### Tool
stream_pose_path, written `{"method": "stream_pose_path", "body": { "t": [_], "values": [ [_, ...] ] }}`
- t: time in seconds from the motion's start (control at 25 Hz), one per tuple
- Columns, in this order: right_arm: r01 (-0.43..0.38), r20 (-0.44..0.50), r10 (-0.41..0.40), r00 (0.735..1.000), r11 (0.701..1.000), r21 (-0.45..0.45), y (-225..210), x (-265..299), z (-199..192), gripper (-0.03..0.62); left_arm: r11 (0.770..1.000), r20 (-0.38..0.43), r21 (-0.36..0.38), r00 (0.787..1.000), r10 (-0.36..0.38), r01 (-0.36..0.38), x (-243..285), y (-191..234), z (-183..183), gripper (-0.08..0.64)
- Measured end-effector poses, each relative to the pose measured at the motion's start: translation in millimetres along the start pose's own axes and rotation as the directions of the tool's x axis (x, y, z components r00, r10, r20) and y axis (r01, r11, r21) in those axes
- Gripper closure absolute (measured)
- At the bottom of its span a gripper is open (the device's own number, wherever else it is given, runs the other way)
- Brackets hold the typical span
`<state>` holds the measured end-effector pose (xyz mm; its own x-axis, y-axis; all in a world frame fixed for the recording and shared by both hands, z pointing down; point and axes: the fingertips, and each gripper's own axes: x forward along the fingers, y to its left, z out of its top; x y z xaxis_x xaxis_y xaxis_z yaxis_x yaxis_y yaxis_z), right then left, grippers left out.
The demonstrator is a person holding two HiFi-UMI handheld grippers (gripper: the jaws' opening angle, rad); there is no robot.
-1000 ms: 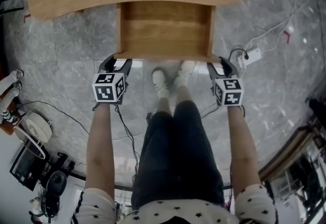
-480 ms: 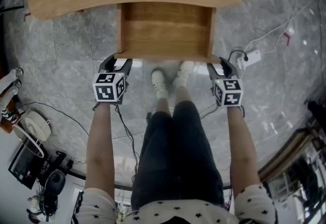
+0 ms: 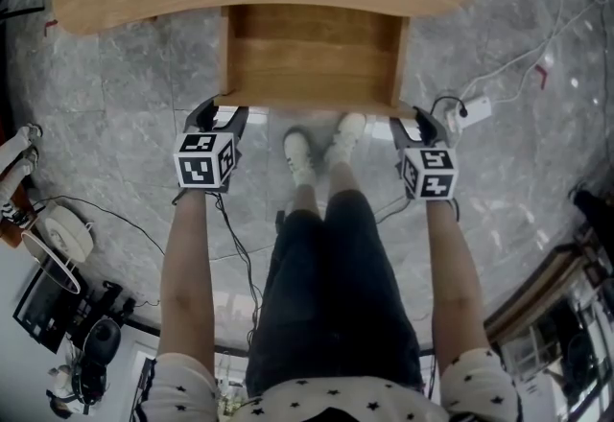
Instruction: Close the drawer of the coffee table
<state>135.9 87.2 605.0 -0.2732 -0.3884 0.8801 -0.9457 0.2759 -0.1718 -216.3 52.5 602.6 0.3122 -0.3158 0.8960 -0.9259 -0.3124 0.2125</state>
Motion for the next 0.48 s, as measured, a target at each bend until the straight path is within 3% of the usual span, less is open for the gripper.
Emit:
{"method": "stream_pose_path", "body": {
  "t": [0.48],
  "values": [
    [0.002, -0.015, -0.002, 1.0, 1.0, -0.002, -6.2, 5.9, 6.7, 0.373, 1.0, -0.009, -0.005, 1.0, 0.001, -0.001, 5.9, 0.0, 5.5, 0.313]
  ]
}}
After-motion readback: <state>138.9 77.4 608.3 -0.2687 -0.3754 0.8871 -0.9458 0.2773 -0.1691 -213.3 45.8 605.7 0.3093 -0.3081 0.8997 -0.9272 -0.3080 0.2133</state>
